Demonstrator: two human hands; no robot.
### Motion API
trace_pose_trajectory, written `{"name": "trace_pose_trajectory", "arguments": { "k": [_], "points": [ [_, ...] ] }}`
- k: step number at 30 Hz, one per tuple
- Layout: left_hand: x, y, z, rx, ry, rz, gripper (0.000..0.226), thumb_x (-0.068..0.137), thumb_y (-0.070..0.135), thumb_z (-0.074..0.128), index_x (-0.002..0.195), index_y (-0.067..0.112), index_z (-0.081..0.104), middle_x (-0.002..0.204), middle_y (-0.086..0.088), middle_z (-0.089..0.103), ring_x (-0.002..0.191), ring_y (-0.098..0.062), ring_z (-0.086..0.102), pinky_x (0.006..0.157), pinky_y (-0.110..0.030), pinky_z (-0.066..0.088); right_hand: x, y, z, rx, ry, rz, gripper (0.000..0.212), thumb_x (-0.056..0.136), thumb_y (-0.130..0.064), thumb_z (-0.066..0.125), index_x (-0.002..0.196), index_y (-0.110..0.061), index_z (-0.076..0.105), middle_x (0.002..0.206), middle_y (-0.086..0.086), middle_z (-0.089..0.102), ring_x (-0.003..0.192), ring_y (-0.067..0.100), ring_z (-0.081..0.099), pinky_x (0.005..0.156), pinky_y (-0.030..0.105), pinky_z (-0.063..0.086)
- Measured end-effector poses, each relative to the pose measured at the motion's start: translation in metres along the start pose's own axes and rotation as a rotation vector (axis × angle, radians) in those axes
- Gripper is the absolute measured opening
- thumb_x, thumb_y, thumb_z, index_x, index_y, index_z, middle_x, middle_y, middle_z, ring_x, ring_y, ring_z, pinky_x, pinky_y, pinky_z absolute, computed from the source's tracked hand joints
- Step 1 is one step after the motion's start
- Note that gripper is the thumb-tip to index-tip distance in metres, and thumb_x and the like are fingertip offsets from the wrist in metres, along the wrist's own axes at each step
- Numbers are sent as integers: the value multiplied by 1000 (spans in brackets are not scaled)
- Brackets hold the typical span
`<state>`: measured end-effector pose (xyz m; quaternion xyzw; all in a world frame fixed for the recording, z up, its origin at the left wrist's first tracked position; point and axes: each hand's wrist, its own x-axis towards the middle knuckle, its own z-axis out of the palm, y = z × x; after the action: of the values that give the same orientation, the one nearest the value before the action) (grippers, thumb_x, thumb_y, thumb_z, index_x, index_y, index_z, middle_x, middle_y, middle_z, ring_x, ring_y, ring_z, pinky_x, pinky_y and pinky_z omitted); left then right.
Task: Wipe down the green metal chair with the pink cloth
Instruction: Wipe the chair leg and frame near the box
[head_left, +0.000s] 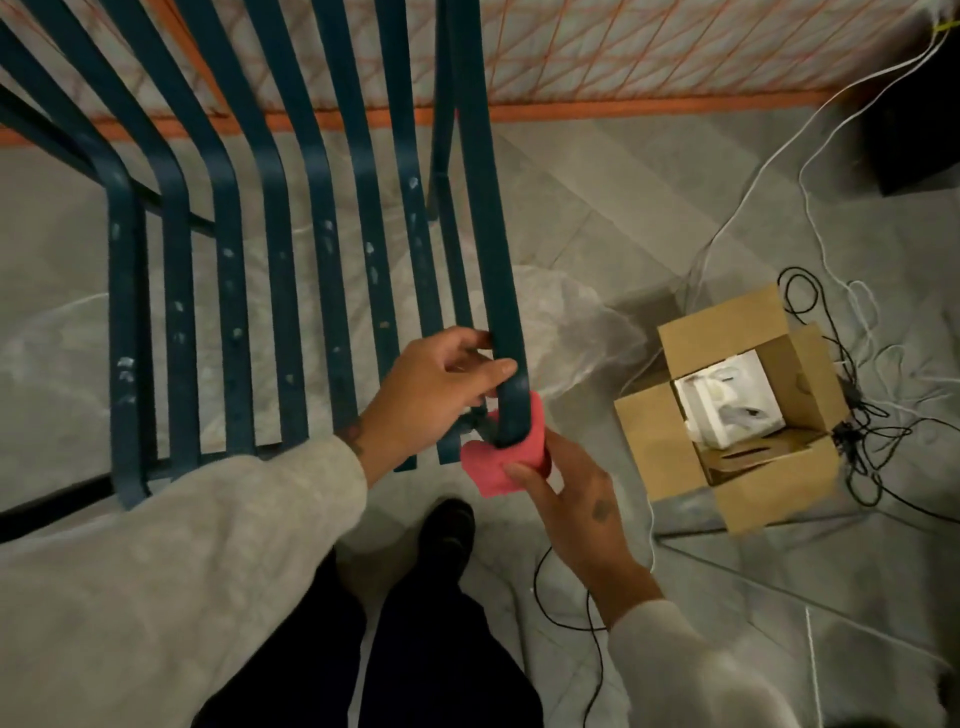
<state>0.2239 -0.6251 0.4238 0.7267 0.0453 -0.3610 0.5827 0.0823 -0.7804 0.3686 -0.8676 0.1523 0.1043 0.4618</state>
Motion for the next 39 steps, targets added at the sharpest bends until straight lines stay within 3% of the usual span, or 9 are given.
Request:
{"name": "trace_pose_trajectory", "arguments": {
  "k": [4,7,11,16,19,24,27,30,39],
  "points": [
    [4,-9,2,-83,-21,2,26,88,21,68,113,13,66,96,-4,75,86,-16,73,84,-39,59,8,36,26,-169,13,52,30,89,-25,70,117,-15,68,92,-5,68,78,5,56,73,19,42],
    [10,-14,-1,-89,-54,22,23,87,19,69,109,10,66,94,-8,75,85,-22,74,82,-37,60,32,43,39,-184,-37,82,32,90,-39,62,104,-11,69,84,0,68,73,17,60,67,26,47],
    [15,-13,-4,-137,-116,32,19,87,13,68,105,7,65,85,-2,76,79,-19,74,72,-30,60,52,36,46,-204,-149,149,5,94,-17,62,90,-15,65,72,-15,51,57,2,42,59,17,34],
    [12,-13,-4,-130,-107,60,20,88,16,68,107,7,66,89,-1,75,81,-18,74,75,-33,61,43,20,45,-66,-34,213,30,94,-13,60,74,-34,52,56,-21,51,51,0,48,56,18,38],
    [14,-13,-4,-115,-108,60,24,87,19,70,108,8,66,94,-5,75,85,-20,74,81,-36,60,21,8,24,-25,3,170,12,87,-27,71,97,-33,68,75,-16,64,67,6,57,63,34,51],
    [15,-10,-7,-30,-95,64,11,86,27,70,96,22,67,83,9,75,81,-10,73,78,-26,58,8,-39,-22,-81,149,-26,32,84,-27,77,115,-22,70,91,-11,64,83,-2,58,74,6,42],
    [13,-9,-5,-167,-56,-157,51,90,61,47,103,19,72,96,2,76,93,-15,71,88,-36,56,35,-72,-21,126,155,63,20,88,-34,73,108,-36,69,92,-12,70,87,5,65,78,24,55],
    [13,-9,-6,-427,-77,-350,85,86,78,24,111,12,71,106,-8,74,103,-21,70,92,-40,52,68,-98,-22,128,156,159,21,90,-44,68,96,-24,71,87,-6,71,82,10,68,77,38,59],
    [13,9,-24,-631,-64,-335,85,84,82,23,113,15,67,109,-5,74,105,-23,69,98,-43,51,182,-139,-29,57,172,163,43,88,-47,68,97,-6,74,93,11,74,88,26,69,78,35,56]
  ]
}}
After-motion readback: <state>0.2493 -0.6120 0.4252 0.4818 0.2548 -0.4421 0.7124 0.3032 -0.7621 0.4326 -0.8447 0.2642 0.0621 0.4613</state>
